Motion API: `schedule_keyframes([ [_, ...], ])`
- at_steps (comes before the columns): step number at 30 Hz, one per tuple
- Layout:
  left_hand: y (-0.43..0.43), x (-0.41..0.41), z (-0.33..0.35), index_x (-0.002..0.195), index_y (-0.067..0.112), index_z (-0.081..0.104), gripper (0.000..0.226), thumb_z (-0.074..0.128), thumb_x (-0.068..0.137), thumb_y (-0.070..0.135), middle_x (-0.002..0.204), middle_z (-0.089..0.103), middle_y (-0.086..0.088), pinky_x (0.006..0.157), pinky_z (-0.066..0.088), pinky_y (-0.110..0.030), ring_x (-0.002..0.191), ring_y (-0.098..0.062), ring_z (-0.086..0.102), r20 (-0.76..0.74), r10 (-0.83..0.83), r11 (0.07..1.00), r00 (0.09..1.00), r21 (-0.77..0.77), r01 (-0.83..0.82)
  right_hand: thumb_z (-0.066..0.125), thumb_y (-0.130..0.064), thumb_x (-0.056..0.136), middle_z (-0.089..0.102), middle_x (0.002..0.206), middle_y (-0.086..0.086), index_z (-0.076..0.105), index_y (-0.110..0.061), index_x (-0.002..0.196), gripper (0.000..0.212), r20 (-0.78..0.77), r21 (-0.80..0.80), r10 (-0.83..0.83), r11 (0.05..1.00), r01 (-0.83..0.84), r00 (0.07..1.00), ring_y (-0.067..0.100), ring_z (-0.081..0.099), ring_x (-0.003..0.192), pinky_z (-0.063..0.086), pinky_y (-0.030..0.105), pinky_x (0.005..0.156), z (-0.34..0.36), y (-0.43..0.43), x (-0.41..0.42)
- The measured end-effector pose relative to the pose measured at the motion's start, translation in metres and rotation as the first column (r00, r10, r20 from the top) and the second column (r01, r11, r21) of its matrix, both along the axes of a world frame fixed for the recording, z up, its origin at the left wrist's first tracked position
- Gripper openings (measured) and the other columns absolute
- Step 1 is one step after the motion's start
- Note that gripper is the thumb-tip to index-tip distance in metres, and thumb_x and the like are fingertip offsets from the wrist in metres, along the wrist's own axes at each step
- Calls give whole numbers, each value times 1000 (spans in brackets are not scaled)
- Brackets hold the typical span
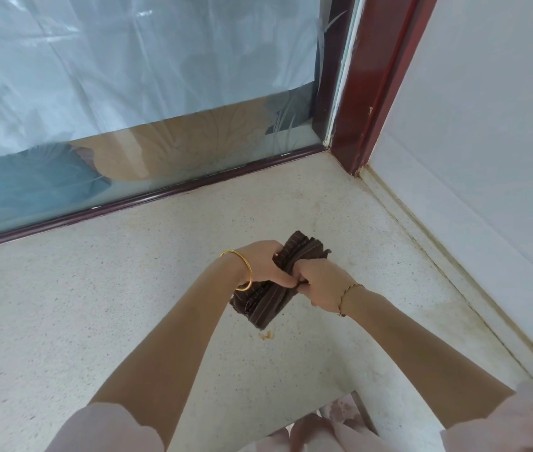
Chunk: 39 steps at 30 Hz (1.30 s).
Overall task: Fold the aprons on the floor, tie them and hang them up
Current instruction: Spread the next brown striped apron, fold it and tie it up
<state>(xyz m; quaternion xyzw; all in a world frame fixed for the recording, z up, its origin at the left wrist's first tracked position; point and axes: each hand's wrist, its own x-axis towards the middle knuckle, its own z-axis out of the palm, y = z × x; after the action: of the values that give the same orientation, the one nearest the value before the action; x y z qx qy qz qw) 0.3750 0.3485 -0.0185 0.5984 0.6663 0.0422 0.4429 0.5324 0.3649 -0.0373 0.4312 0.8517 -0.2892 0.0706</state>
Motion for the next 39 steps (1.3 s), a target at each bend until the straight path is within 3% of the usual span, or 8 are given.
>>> schedule_keyframes([
  [4,-3,8,-11,100,13,57,22,65,79,10,101,58,-4,81,46,-31,92,-21,54,-97,-45,998,994,40,49,51,-8,92,62,99,6,51,-18,99,12,-88,-89,39,995,-47,995,17,56,69,51,31,71,11,-1,1],
  [9,-5,17,-13,104,9,62,24,57,82,0,104,64,-9,82,43,-30,91,-22,56,-117,-52,998,992,-25,49,42,-14,96,55,86,2,52,-14,106,13,280,276,387,844,-460,879,19,54,76,43,27,69,42,2,-9],
  [14,-4,17,-8,123,10,55,40,52,85,0,108,59,-8,88,43,-32,97,-23,52,-209,-224,975,952,-57,217,44,-28,98,56,104,3,56,-17,114,23,407,331,388,782,-529,827,19,57,94,42,26,79,68,18,-18],
  [18,-6,15,-6,99,11,60,23,54,81,-2,95,59,-8,79,44,-32,90,-24,54,-175,-272,962,946,-17,273,49,-26,96,54,103,-2,63,-19,110,21,228,223,373,879,-421,899,14,51,93,43,27,87,55,33,-10],
  [22,-7,9,-12,79,13,55,18,53,79,-5,77,51,-1,67,39,-26,78,-20,48,-158,-264,963,951,19,270,56,-14,91,57,84,-3,60,-17,95,6,-122,-60,193,978,-201,974,9,56,76,44,24,72,37,49,5],
  [29,-7,1,-10,73,14,61,29,54,71,-13,70,57,3,69,46,-26,70,-15,53,177,-35,996,984,91,19,61,-1,85,57,72,1,59,-11,86,10,-476,-541,-403,835,101,782,14,49,58,42,25,51,-1,37,14],
  [36,-7,-16,-30,68,6,57,40,42,67,-31,70,60,-11,84,50,-44,75,-28,58,594,404,910,696,-189,-368,66,-11,77,68,84,12,73,-14,87,13,-586,-743,-682,667,45,439,25,60,79,51,36,76,-30,5,18],
  [39,-5,-23,-42,85,-2,56,39,38,67,-32,86,57,-17,92,47,-49,88,-33,55,671,486,865,561,-278,-417,72,-8,74,56,97,34,64,1,107,35,-595,-747,-614,661,-75,519,29,49,84,41,45,82,-37,0,26],
])
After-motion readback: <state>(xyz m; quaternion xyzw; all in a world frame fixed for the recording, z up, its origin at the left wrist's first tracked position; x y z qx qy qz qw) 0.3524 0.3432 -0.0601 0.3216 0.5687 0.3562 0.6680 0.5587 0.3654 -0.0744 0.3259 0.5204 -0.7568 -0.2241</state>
